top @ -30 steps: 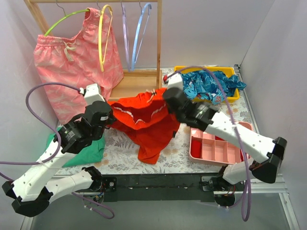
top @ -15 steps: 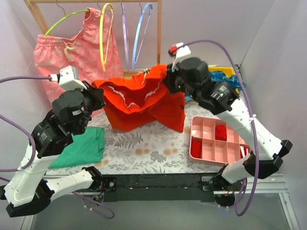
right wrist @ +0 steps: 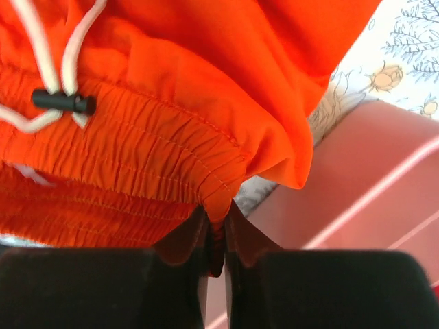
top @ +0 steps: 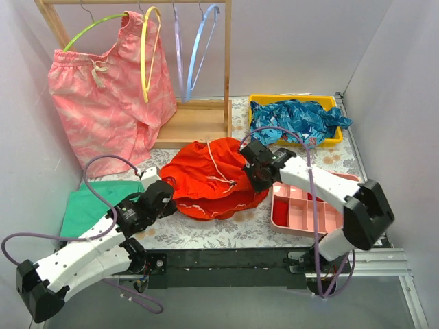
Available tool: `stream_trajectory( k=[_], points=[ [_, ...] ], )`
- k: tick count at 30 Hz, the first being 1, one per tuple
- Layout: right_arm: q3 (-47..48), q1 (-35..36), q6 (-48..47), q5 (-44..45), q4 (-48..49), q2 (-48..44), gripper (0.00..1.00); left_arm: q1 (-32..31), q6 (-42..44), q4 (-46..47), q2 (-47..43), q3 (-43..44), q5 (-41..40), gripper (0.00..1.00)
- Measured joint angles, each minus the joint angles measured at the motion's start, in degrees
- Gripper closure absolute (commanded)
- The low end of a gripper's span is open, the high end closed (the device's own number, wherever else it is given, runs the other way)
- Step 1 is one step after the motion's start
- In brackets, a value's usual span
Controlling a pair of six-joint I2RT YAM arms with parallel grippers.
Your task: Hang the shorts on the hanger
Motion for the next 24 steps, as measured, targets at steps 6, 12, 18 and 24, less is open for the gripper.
stream_trajectory(
  k=[6, 12, 18, 24],
  points=[
    [7.52, -2.34, -1.51, -2.89, 0.09, 10.1, 0.41, 0.22, -2.49, 6.08, 5.11, -1.14, 3.65, 0.5],
    [10.08, -2.25, -2.16, -5.86, 1.05, 6.12, 0.37, 0.22, -1.9, 0.48, 2.58, 9.7, 4.13, 0.22],
    [10.03, -2.25, 0.55, -7.43, 2.4, -0.81, 0.37, 0.22, 1.66, -8.83, -2.16, 29.0, -1.05, 0.24],
    [7.89, -2.25, 3.02, -7.8, 7.21, -7.93, 0.37, 0.33, 10.88, -8.15, 6.01, 49.88, -12.11, 0.24]
  ],
)
